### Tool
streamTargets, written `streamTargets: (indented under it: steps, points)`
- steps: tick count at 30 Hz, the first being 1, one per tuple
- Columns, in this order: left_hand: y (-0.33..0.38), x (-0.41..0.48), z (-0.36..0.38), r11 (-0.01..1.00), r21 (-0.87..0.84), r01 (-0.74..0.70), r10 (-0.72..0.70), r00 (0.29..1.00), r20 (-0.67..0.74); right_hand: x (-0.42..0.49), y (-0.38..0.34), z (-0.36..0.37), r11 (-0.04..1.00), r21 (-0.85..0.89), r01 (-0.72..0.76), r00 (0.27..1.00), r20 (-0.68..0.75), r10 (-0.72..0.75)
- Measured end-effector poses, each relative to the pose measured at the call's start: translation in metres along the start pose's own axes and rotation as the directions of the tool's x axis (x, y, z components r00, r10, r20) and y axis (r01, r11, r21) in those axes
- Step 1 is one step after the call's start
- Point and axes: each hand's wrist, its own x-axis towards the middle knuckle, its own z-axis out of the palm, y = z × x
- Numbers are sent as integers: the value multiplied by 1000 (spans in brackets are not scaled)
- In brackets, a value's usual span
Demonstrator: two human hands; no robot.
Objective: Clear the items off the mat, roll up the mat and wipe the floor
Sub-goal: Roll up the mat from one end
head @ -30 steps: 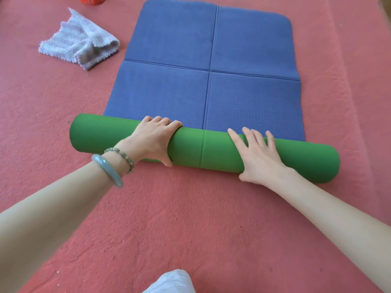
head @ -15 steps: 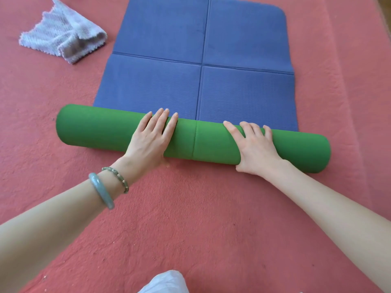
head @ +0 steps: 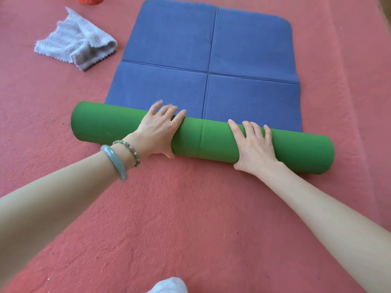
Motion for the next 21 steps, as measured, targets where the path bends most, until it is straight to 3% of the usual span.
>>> streamTargets:
  steps: [3,15,21]
  points:
    - [9,-14,7,992,107,72,-65,996,-65,6,3,-1,1000,-5,8,1000,19,-8]
    - [9,-15,27,998,-30,60,-66,964,-258,7,3,-9,1000,-10,18,997,79,-17]
    - [20,-49,26,998,-62,29,-41,977,-207,-27,-6,-11,997,1,71,988,134,-71]
